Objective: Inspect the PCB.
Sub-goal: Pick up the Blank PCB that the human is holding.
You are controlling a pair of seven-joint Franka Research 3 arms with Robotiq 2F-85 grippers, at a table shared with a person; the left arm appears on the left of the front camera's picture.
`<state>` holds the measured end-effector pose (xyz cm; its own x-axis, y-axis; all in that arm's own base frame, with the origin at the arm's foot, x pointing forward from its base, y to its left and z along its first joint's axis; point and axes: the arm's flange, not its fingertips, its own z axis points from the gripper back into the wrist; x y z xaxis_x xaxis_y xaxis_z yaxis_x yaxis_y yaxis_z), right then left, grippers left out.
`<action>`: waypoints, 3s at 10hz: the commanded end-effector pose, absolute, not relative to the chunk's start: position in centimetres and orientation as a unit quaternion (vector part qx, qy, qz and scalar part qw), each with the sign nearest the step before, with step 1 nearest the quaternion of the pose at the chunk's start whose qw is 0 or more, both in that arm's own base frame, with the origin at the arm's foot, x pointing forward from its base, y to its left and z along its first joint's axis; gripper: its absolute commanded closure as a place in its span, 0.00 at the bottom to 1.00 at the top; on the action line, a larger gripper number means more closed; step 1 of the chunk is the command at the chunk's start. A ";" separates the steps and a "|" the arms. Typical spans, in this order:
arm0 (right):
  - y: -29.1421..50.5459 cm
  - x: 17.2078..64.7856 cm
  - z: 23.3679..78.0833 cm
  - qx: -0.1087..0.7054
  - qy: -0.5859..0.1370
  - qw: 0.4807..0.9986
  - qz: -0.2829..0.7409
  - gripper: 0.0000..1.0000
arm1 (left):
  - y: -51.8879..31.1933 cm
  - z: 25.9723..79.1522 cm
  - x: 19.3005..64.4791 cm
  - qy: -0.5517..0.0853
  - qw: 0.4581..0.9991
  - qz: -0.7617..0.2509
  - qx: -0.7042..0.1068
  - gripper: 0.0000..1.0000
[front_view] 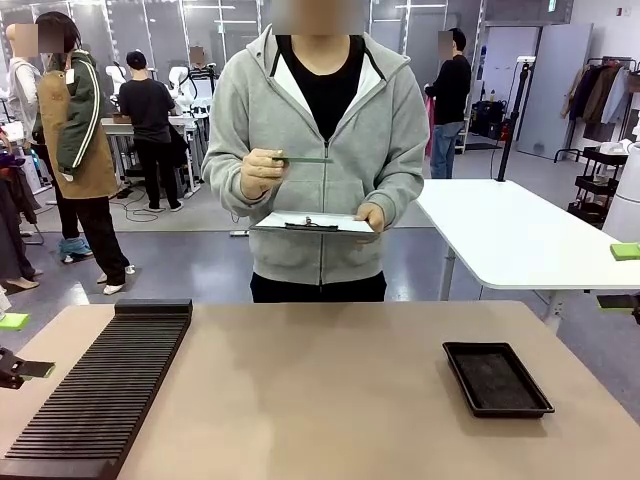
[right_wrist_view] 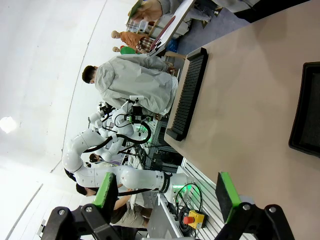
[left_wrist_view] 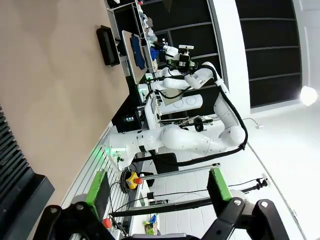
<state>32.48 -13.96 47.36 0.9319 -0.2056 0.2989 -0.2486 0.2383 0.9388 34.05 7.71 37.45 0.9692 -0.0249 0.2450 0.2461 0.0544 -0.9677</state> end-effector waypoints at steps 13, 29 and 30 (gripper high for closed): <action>-14.0 32.6 47.6 0.619 -0.189 0.762 0.019 0.00 | 7.5 37.4 34.2 -0.080 0.721 -0.092 -0.682 0.00; -14.0 32.6 47.6 0.619 -0.189 0.762 0.019 0.00 | 7.5 37.4 34.2 -0.080 0.721 -0.092 -0.682 0.00; -14.0 32.6 47.6 0.619 -0.189 0.762 0.019 0.00 | 7.5 37.4 34.2 -0.080 0.721 -0.092 -0.682 0.00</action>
<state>32.48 -13.96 47.36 0.9319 -0.2056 0.2989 -0.2486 0.2383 0.9388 34.05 7.71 37.45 0.9692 -0.0249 0.2450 0.2461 0.0544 -0.9677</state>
